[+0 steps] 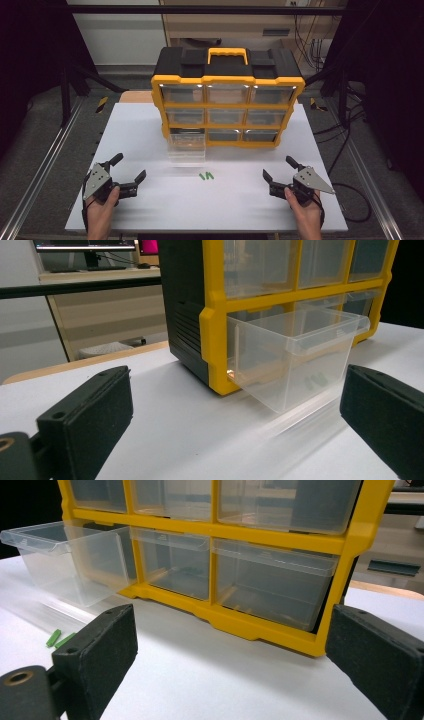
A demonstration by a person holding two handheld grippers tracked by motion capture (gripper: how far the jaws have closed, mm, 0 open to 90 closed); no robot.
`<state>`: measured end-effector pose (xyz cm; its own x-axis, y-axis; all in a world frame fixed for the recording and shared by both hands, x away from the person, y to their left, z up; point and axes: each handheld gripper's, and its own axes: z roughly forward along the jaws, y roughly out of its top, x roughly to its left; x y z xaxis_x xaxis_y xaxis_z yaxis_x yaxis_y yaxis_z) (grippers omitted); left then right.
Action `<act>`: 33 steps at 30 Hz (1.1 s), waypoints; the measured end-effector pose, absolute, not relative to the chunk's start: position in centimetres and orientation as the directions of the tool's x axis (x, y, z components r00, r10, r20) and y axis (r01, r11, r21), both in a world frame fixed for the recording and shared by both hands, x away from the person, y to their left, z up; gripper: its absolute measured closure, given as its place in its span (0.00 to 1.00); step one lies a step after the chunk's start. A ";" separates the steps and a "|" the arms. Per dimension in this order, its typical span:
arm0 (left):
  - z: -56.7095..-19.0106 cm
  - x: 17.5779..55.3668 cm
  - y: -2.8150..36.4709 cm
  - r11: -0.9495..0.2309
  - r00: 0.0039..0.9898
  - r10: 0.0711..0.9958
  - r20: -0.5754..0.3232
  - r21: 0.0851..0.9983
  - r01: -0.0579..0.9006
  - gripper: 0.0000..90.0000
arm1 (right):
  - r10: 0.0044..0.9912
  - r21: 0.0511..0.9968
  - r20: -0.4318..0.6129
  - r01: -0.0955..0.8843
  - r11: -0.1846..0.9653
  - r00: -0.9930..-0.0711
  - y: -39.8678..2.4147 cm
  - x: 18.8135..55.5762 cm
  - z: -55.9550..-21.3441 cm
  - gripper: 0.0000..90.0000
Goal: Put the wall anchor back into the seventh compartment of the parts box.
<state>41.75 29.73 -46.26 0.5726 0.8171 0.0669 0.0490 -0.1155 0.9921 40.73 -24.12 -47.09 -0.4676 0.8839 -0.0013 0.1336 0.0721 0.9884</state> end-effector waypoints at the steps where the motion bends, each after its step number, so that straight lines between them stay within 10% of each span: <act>1: -46.3 41.8 29.8 -0.113 0.572 0.818 0.065 0.992 0.048 0.01 | 0.884 0.987 0.001 0.140 0.073 -0.467 -24.0 40.7 -47.1 0.08; 33: -46.4 41.9 30.4 -0.097 0.553 0.832 0.047 0.993 0.062 0.01 | 0.801 0.851 -0.064 0.387 0.355 -0.595 -15.5 43.0 -45.1 0.07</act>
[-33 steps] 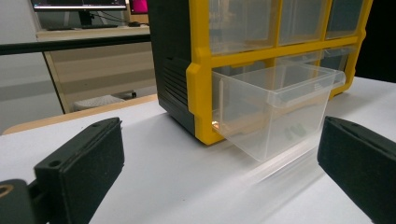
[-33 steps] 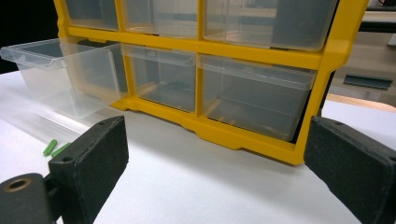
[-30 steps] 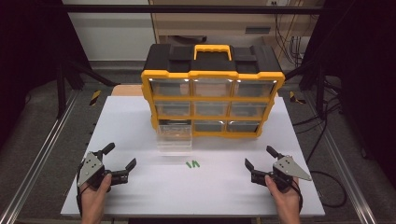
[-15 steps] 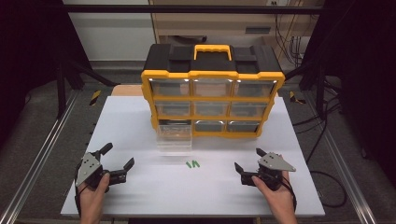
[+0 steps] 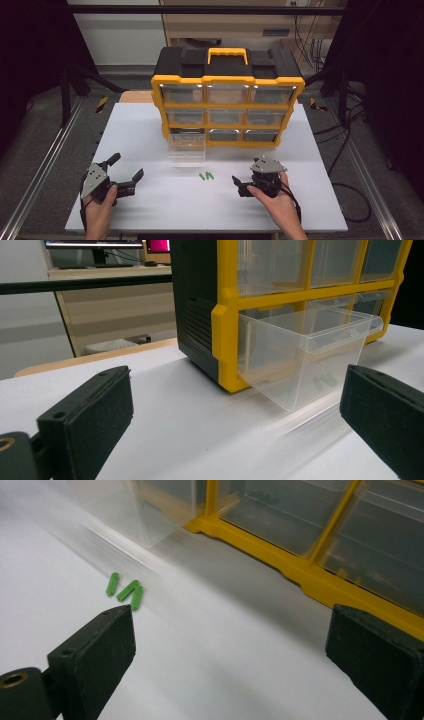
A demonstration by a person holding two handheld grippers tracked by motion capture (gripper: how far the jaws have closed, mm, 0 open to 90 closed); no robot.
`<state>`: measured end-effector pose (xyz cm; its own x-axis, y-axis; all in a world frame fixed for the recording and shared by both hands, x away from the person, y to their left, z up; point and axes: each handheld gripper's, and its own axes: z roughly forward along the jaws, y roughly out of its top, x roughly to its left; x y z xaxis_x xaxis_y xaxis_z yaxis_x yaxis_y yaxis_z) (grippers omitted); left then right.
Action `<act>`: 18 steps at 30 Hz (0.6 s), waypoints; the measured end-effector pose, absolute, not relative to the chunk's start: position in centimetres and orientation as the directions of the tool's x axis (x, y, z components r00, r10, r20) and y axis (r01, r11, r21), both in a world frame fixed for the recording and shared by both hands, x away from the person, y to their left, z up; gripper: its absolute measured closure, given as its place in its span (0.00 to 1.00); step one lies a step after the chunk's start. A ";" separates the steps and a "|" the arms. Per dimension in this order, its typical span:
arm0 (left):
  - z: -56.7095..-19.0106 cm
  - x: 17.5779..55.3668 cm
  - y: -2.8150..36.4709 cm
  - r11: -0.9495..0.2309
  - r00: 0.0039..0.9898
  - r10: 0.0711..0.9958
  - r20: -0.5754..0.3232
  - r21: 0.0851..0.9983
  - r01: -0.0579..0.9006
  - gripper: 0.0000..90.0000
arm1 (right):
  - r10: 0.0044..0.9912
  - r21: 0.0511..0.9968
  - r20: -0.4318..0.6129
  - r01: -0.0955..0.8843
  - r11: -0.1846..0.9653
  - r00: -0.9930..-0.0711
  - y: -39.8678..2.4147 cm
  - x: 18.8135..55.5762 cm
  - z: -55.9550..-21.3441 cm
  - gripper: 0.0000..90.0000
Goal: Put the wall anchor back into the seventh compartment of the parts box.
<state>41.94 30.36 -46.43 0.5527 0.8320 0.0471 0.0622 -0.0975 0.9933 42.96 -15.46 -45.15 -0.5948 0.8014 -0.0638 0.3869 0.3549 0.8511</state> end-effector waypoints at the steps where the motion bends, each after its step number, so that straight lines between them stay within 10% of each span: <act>1: -46.4 42.0 30.3 -0.097 0.554 0.831 0.047 0.993 0.063 0.01 | 0.801 0.851 -0.064 0.387 0.355 -0.595 -15.5 43.0 -45.1 0.07; 18: -46.5 42.1 30.3 -0.102 0.560 0.827 0.048 0.993 0.065 0.01 | 0.744 0.803 -0.022 0.431 0.411 -0.668 -10.5 44.3 -45.2 0.14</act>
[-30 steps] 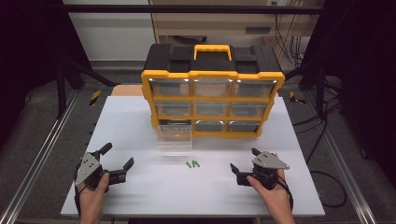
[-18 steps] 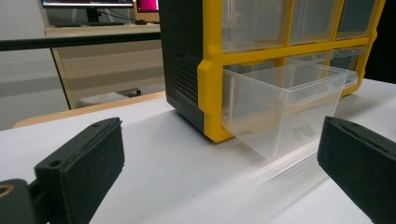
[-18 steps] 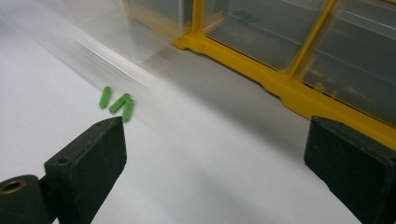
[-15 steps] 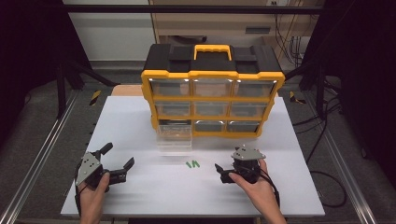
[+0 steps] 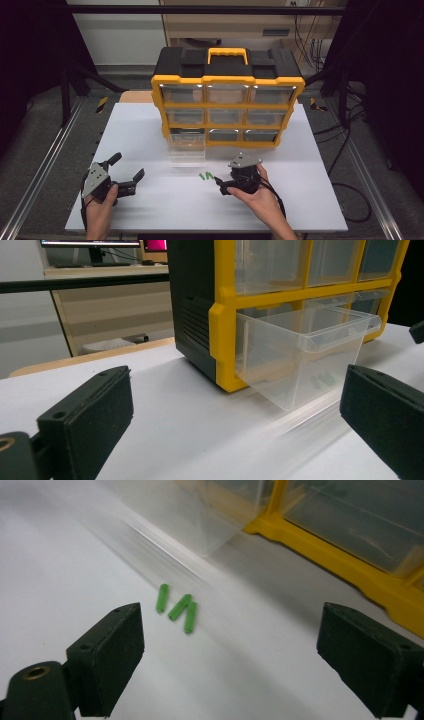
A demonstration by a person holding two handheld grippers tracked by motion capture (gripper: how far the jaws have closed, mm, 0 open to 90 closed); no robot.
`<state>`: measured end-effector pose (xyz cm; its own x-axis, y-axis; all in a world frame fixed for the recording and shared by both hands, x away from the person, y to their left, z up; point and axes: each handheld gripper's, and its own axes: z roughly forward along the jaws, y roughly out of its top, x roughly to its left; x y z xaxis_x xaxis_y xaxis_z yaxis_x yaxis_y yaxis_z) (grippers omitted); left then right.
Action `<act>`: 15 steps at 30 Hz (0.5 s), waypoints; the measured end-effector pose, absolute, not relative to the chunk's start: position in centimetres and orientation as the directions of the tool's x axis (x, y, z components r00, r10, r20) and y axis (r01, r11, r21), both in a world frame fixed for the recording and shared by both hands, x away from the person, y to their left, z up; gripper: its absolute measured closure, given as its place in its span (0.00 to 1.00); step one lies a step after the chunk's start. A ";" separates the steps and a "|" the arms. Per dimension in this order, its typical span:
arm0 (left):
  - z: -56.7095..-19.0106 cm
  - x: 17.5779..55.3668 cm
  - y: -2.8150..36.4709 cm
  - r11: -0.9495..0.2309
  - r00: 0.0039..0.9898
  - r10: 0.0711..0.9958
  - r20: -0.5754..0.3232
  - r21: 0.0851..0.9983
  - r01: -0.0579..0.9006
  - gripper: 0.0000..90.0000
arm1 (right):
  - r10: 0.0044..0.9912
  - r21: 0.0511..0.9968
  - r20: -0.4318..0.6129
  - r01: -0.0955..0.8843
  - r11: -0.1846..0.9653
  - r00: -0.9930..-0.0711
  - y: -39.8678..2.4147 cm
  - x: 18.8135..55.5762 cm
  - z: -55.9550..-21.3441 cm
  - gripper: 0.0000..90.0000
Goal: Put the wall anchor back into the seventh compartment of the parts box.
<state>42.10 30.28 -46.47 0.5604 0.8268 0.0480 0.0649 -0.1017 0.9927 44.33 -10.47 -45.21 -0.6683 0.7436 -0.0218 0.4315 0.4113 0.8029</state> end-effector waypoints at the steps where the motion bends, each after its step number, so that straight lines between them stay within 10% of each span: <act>1: -46.5 42.1 30.3 -0.103 0.560 0.827 0.048 0.992 0.067 0.01 | 0.742 0.800 -0.022 0.433 0.415 -0.670 -10.2 44.4 -45.3 0.14; 15: -46.5 42.1 30.2 -0.108 0.561 0.826 0.052 0.992 0.066 0.01 | 0.747 0.773 -0.009 0.469 0.428 -0.665 -8.0 44.6 -46.4 0.37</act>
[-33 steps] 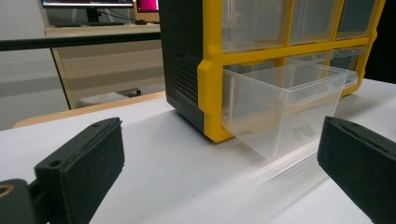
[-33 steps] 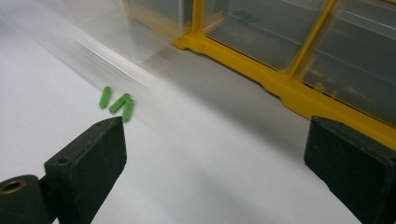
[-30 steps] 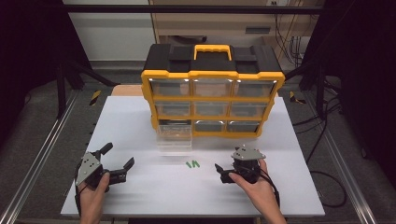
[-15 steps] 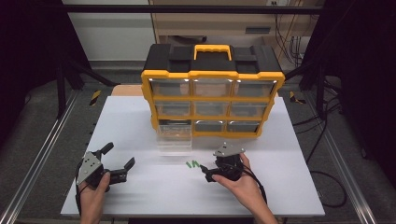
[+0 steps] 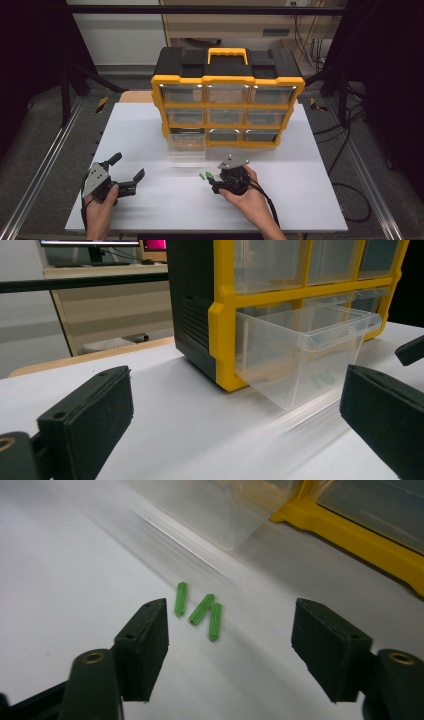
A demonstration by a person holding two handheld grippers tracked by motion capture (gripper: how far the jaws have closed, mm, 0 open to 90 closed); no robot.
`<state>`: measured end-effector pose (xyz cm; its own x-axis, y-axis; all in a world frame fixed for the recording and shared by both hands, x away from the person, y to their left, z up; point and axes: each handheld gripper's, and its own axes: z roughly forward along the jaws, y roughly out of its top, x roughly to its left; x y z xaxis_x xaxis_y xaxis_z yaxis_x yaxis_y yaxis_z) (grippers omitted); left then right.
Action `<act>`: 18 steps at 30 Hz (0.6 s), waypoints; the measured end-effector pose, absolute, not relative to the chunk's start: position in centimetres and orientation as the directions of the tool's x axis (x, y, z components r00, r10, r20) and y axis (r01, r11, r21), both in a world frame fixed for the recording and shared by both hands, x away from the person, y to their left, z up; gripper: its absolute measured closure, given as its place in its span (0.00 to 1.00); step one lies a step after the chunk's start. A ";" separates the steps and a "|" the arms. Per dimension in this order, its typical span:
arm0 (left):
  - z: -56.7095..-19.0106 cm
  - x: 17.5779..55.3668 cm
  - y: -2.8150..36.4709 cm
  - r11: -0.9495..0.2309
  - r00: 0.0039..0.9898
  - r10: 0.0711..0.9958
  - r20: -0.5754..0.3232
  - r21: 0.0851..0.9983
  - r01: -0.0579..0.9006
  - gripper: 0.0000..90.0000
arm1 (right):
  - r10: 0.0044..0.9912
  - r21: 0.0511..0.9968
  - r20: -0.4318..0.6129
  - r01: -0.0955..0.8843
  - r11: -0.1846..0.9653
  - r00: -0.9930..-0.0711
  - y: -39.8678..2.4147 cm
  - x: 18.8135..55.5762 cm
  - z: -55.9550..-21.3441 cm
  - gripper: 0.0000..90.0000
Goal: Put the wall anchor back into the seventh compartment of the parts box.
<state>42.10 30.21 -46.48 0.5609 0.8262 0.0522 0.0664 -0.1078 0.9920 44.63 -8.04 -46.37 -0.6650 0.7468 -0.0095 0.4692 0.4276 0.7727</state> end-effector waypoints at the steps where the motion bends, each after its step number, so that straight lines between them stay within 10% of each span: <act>1: -46.5 42.1 30.2 -0.108 0.561 0.826 0.053 0.992 0.066 0.01 | 0.746 0.772 -0.006 0.472 0.427 -0.666 -8.0 44.7 -46.4 0.40; 18: -46.5 42.2 30.1 -0.117 0.562 0.825 0.059 0.991 0.067 0.01 | 0.741 0.759 0.048 0.507 0.409 -0.670 -7.2 45.7 -47.4 0.70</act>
